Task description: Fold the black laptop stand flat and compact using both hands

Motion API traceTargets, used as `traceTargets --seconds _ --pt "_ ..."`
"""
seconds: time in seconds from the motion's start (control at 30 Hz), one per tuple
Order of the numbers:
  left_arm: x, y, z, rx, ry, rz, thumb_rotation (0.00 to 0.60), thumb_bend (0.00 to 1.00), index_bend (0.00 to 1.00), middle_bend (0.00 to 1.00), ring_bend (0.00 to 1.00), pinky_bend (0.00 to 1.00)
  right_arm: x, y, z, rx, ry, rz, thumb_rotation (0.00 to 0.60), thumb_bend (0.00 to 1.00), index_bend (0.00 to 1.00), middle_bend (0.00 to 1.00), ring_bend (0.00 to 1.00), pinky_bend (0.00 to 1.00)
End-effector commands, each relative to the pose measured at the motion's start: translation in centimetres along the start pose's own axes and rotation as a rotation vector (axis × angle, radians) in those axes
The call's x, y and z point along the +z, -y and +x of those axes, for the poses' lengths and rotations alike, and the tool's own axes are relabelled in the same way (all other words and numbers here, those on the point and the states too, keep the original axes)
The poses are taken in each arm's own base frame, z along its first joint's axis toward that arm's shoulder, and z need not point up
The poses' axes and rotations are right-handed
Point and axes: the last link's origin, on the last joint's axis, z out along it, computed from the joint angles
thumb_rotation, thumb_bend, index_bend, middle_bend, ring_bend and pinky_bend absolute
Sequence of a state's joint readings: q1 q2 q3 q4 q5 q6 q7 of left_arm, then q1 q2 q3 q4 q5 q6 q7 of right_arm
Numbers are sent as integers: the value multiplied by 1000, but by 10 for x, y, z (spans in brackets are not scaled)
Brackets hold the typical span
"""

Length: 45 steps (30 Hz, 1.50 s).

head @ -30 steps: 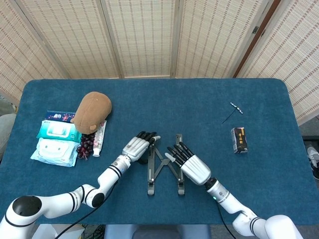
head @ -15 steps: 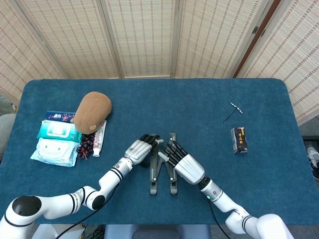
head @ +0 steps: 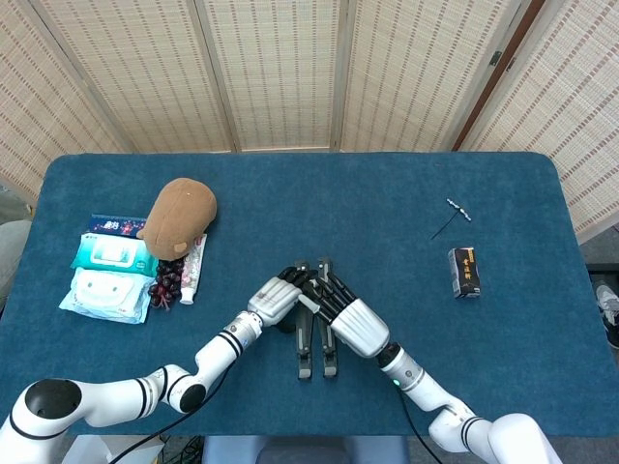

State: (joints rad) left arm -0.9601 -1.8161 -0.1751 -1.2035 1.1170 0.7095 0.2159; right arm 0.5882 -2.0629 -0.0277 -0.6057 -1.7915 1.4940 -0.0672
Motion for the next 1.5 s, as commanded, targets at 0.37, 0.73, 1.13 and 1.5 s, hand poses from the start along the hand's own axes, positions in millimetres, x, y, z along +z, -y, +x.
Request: traceTargets --seconds 0.37,0.73,1.13,1.5 --pt "-25 39 28 -23 -88 85 600 124 80 29 65 0 -19 -29 32 124 102 57 600 0 0 0 0 0" --pt "-66 78 55 -44 -180 181 600 125 80 29 65 0 9 -43 97 181 419 250 600 0 0 0 0 0" --pt "-84 101 64 -64 -211 241 600 125 80 27 65 0 50 -38 83 -22 555 358 600 0 0 0 0 0" --pt "-91 114 63 -88 -218 268 600 124 80 23 65 0 74 -27 62 -120 617 425 600 0 0 0 0 0"
